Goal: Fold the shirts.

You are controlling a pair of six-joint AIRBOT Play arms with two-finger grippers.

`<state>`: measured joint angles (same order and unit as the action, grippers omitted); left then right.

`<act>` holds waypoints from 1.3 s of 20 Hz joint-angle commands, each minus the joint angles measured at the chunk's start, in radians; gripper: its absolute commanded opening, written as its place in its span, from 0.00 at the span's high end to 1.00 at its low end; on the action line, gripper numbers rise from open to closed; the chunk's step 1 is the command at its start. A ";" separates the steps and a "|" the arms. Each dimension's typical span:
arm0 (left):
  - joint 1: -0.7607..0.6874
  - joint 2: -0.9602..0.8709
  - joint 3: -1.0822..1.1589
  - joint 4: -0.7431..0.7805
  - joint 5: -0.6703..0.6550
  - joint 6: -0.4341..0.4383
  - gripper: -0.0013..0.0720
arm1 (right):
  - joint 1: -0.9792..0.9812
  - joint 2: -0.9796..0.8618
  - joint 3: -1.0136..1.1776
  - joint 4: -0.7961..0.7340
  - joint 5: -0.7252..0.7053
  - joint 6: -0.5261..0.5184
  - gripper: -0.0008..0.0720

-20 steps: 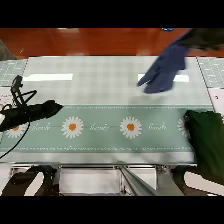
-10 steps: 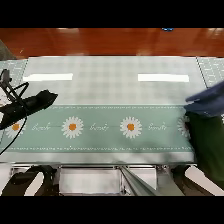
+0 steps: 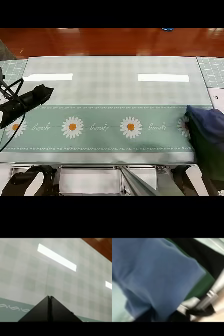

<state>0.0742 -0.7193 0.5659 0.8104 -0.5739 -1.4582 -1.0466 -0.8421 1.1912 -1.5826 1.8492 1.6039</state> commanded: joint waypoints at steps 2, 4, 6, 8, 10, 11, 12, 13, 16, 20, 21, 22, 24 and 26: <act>0.000 -0.058 0.005 0.000 0.108 0.048 0.95 | -0.015 0.030 -0.123 -0.164 0.011 0.039 0.42; 0.006 -0.116 0.064 0.000 0.148 0.087 0.95 | -0.015 0.020 -0.121 -0.158 0.012 0.039 0.42; 0.006 -0.185 0.187 0.000 0.119 0.090 0.95 | -0.015 0.000 -0.105 -0.034 0.002 0.071 0.46; 0.006 -0.268 0.370 0.000 0.002 0.108 0.95 | -0.015 -0.043 -0.069 0.310 -0.087 0.117 0.88; -0.004 -0.359 0.594 0.000 -0.206 0.158 0.95 | 0.047 -0.068 -0.053 0.807 -0.305 0.035 0.95; -0.018 -0.402 0.706 0.000 -0.310 0.157 0.95 | 0.150 -0.071 -0.035 0.962 -0.433 -0.047 0.95; -0.040 -0.439 0.802 0.001 -0.387 0.158 0.95 | 0.288 -0.075 -0.008 0.982 -0.542 -0.112 0.96; -0.066 -0.466 0.871 0.011 -0.433 0.166 0.95 | 0.472 -0.084 0.023 0.903 -0.658 -0.142 0.95; -0.203 -0.516 0.946 0.359 -0.533 -0.005 0.96 | 1.003 -0.207 0.090 0.442 -0.847 -0.007 0.96; -0.336 -0.539 0.742 0.746 -0.675 -0.225 0.95 | 1.307 -0.514 0.143 -0.016 -0.613 0.094 0.95; -0.335 -0.540 0.679 0.733 -0.665 -0.272 0.95 | 1.310 -0.571 0.143 -0.062 -0.539 0.147 0.96; -0.334 -0.540 0.627 0.726 -0.645 -0.284 0.95 | 1.301 -0.606 0.143 -0.070 -0.496 0.153 0.96; -0.334 -0.540 0.579 0.727 -0.613 -0.283 0.95 | 1.291 -0.628 0.143 -0.069 -0.481 0.153 0.96; -0.334 -0.540 0.575 0.739 -0.613 -0.279 0.95 | 1.291 -0.620 0.144 -0.074 -0.498 0.153 0.95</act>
<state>-0.2485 -1.2556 1.1908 1.4883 -1.1843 -1.6966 0.2146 -1.4200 1.3296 -1.5761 1.3151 1.7294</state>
